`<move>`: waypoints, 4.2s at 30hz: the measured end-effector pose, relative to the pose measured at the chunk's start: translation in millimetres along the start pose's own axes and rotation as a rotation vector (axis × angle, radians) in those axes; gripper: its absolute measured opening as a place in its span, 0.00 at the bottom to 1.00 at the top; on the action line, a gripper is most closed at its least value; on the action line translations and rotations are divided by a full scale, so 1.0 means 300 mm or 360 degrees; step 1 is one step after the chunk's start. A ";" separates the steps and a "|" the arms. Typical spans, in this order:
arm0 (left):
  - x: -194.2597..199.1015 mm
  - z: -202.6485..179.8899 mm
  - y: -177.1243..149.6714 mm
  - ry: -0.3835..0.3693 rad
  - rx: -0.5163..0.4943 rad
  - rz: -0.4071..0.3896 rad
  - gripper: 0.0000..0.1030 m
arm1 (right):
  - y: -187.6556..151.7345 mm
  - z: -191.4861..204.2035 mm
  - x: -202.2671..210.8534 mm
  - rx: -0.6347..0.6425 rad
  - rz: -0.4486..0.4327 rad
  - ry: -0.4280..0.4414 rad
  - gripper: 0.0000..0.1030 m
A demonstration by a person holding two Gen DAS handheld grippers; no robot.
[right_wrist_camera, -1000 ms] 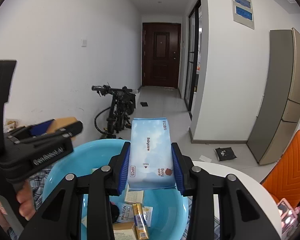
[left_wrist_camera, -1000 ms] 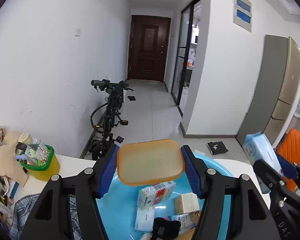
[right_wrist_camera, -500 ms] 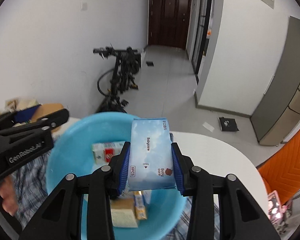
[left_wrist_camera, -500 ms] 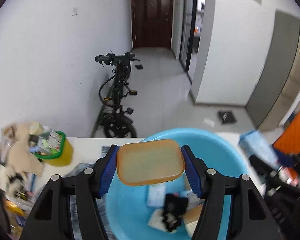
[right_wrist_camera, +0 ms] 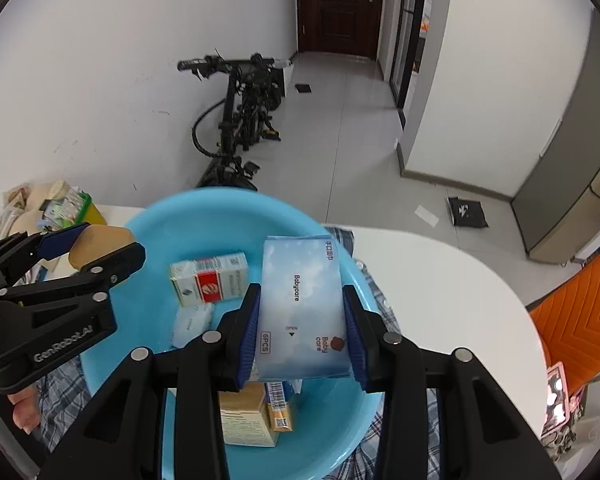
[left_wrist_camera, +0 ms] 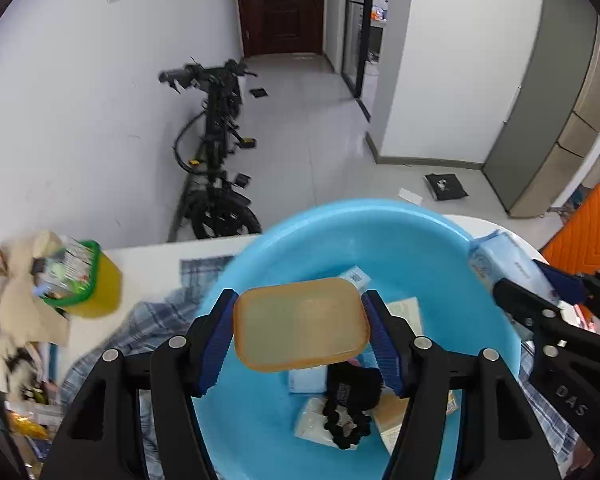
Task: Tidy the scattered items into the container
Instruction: 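Lower the soap dish and light-blue box into the basin with both grippers, then open the left gripper while the right gripper opens, releasing both items into the basin, then raise both open grippers out of the basin and pull back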
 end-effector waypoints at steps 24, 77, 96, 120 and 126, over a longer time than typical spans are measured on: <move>-0.328 -0.002 -0.242 -0.0079 0.0063 0.0309 0.63 | -0.107 0.006 -0.141 0.0014 0.0113 0.0026 0.36; -0.042 0.358 -0.061 -0.0132 0.0169 -0.0218 0.85 | -0.105 0.195 -0.248 0.0043 0.0135 0.0177 0.36; -0.070 0.314 -0.119 -0.0190 0.0166 -0.0169 0.85 | -0.098 0.216 -0.204 0.0075 0.0058 0.0167 0.50; 0.123 0.231 -0.409 -0.0223 -0.0099 -0.0307 0.85 | -0.339 0.175 0.154 0.0036 -0.0404 0.0305 0.86; 0.198 0.259 -0.414 -0.0351 0.0150 -0.0420 0.85 | -0.395 0.205 0.265 0.0066 -0.0643 0.0375 0.86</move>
Point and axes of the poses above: each gripper's, at about its wrist camera, not at the fingertips, and x roughly against the way its jaws point, z to its left, y to its top, the point moved 5 cm from there along -x, roughly the way its jaws point, and after that the axes turned 12 degrees about x, right-handed, at the moved point
